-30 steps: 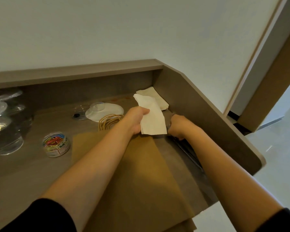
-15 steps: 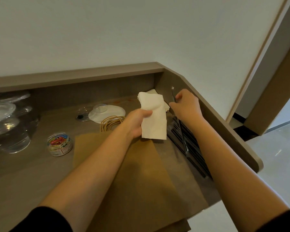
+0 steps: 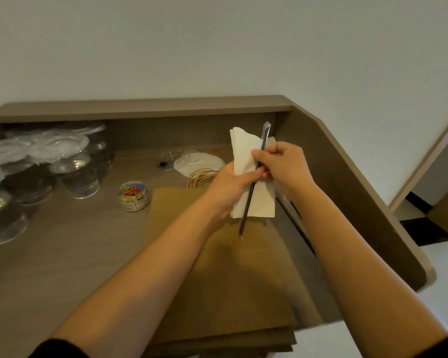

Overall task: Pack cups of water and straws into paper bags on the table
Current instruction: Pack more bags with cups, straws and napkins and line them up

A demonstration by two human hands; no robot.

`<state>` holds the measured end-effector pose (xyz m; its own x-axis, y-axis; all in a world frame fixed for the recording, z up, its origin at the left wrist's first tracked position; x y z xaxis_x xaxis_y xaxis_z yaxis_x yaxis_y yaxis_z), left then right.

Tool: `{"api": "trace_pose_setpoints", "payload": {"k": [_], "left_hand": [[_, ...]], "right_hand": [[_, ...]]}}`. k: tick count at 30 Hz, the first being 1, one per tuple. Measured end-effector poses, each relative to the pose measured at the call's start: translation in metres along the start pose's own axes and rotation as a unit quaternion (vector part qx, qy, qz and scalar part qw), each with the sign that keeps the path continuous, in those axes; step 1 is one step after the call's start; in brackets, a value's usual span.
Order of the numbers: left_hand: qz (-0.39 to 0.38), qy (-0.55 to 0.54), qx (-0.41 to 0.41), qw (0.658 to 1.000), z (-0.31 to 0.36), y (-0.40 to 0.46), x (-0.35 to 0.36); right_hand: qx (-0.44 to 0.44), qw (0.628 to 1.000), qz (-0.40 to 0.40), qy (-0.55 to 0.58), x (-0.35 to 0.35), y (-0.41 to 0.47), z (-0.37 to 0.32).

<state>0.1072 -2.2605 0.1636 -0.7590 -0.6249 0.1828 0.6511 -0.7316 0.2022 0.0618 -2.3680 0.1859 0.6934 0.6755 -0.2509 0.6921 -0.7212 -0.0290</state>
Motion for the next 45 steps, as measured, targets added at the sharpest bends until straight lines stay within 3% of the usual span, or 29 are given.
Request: {"api": "trace_pose_setpoints", "payload": {"k": [6,12,22,31,37,41,45], "left_hand": [[0.068,0.017,0.028,0.997,0.028,-0.051,-0.049],[0.062,-0.02,0.007,0.998,0.054,-0.155,-0.118],[0.17,-0.011,-0.048,0.984,0.033,-0.384,-0.263],[0.307,0.047,-0.113,0.944,0.026,-0.516,-0.38],[0.338,0.093,-0.131,0.928,0.021,-0.528,-0.451],[0.341,0.117,-0.187,0.914,0.018,-0.519,-0.501],[0.378,0.125,-0.218,0.891,0.013,-0.512,-0.565]], "right_hand": [[-0.043,0.999,0.002,-0.028,0.046,-0.044,-0.027],[0.005,0.981,-0.185,0.05,0.132,-0.135,-0.037],[0.011,0.943,-0.329,0.05,0.297,-0.332,-0.009],[0.013,0.906,-0.423,-0.007,0.443,-0.423,0.013],[-0.031,0.911,-0.41,-0.04,0.512,-0.418,0.016],[-0.058,0.935,-0.344,-0.065,0.548,-0.39,0.015],[-0.026,0.96,-0.265,-0.092,0.574,-0.361,0.019]]}}
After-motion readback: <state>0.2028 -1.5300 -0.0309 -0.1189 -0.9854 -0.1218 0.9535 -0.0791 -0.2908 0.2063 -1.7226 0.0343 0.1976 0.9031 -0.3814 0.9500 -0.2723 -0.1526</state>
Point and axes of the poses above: each hand's wrist, its own y-axis towards the middle knuckle, its own x-axis out of the palm, z = x × y, the point moved 7 cm from there along y, towards the middle knuckle, and after that the axes turned 10 degrees about x, right-handed, at the moved point
